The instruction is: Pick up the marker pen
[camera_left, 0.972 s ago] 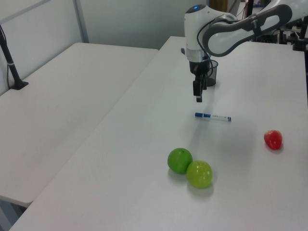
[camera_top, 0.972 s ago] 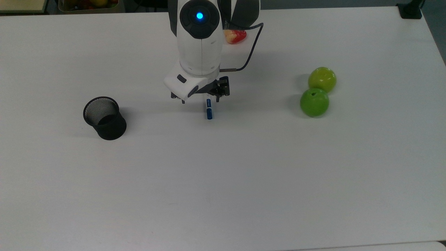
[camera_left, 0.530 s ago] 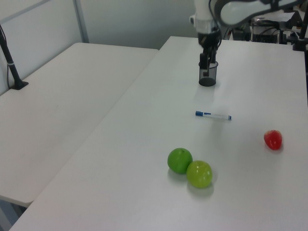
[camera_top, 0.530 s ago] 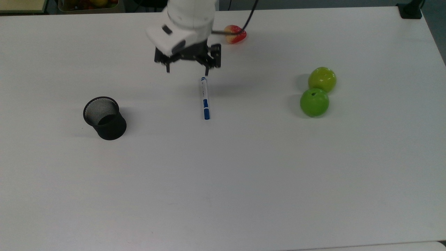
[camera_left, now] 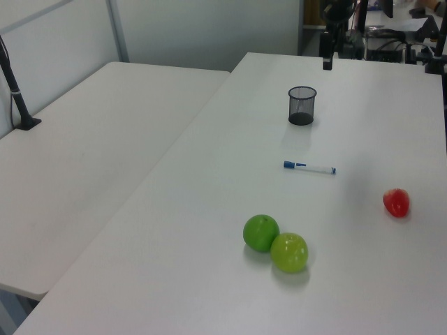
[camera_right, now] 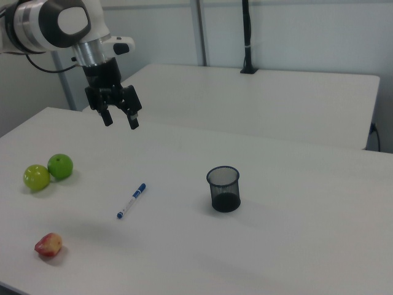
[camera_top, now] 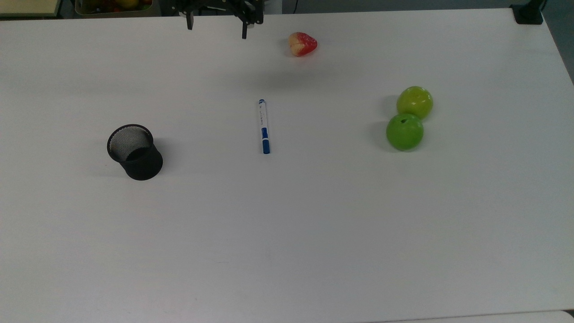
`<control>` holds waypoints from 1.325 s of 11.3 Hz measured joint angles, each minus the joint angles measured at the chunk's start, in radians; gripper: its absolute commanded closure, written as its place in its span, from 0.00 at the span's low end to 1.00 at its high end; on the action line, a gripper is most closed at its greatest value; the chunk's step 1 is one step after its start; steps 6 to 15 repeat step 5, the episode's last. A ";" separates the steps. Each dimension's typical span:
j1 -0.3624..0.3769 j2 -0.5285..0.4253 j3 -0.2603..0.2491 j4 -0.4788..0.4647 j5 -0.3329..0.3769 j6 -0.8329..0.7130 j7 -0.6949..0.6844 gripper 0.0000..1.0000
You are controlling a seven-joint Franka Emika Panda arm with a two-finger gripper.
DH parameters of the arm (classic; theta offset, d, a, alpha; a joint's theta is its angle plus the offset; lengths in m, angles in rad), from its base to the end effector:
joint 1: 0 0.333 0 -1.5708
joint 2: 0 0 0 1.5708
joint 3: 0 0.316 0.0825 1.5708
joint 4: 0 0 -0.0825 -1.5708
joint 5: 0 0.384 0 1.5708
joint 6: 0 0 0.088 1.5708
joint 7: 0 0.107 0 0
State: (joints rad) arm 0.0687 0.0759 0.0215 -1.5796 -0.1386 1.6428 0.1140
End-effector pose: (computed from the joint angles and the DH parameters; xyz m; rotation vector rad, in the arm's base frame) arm 0.5815 0.0382 0.5844 3.0044 -0.0195 0.0020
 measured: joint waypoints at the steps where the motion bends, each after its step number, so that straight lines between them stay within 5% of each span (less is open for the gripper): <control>1: 0.000 -0.010 0.000 -0.009 0.000 0.000 0.000 0.00; 15: -0.006 -0.012 0.000 -0.011 0.000 -0.020 0.000 0.00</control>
